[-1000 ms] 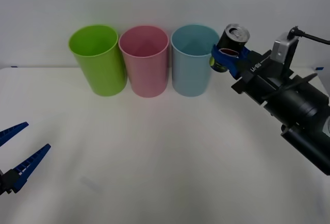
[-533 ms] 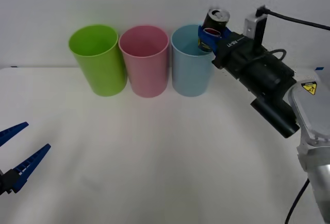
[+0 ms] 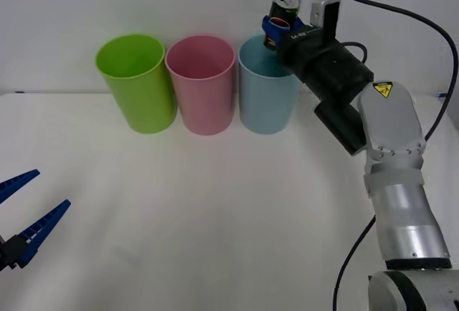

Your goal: Grasp the object on the table and drop it into the matching bin: aluminum can to the light blue bin, PET bottle to the pink bin.

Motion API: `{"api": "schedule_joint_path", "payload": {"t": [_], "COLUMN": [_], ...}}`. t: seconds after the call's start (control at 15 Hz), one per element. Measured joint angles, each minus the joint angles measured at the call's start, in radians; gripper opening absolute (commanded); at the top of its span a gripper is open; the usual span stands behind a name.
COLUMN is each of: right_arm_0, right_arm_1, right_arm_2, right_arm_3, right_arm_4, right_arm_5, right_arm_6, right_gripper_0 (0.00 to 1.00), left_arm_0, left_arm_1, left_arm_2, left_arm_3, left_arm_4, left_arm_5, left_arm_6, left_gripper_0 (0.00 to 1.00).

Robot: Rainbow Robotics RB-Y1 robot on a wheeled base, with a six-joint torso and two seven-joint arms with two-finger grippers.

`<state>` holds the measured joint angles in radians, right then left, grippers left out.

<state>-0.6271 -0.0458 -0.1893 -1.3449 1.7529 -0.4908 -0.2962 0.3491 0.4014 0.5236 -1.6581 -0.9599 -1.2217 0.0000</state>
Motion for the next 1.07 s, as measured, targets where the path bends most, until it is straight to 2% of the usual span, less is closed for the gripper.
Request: {"api": "schedule_joint_path", "payload": {"t": [0.2,0.6,0.67,0.8,0.87,1.07], "right_arm_0": [-0.058,-0.074,-0.074,-0.074,-0.074,-0.074], "right_arm_1": [0.044,0.047,0.047,0.047,0.047,0.047], "right_arm_2": [-0.053,-0.055,-0.055,-0.055,-0.055,-0.056], "right_arm_3": [0.060,0.089,0.089,0.088,0.088,0.089], "right_arm_4": [0.061,0.064,0.063,0.063,0.063,0.063], "right_arm_5": [0.015,0.041,0.041,0.042,0.042,0.042], "right_arm_6": [0.006,0.013,0.014,0.021,0.026,0.036], "right_gripper_0": [0.00,0.01,0.13,0.93,1.00,1.00], "left_arm_0": [0.000,0.000,0.000,0.000,0.000,0.000], "left_arm_1": [0.000,0.000,0.000,0.000,0.000,0.000], "left_arm_2": [0.000,0.000,0.000,0.000,0.000,0.000], "left_arm_3": [0.000,0.000,0.000,0.000,0.000,0.000], "left_arm_4": [0.000,0.000,0.000,0.000,0.000,0.000], "left_arm_5": [0.000,0.000,0.000,0.000,0.000,0.000], "left_arm_6": [0.000,0.000,0.000,0.000,0.000,0.000], "left_gripper_0": [1.00,1.00,1.00,1.00,1.00,1.00]}}
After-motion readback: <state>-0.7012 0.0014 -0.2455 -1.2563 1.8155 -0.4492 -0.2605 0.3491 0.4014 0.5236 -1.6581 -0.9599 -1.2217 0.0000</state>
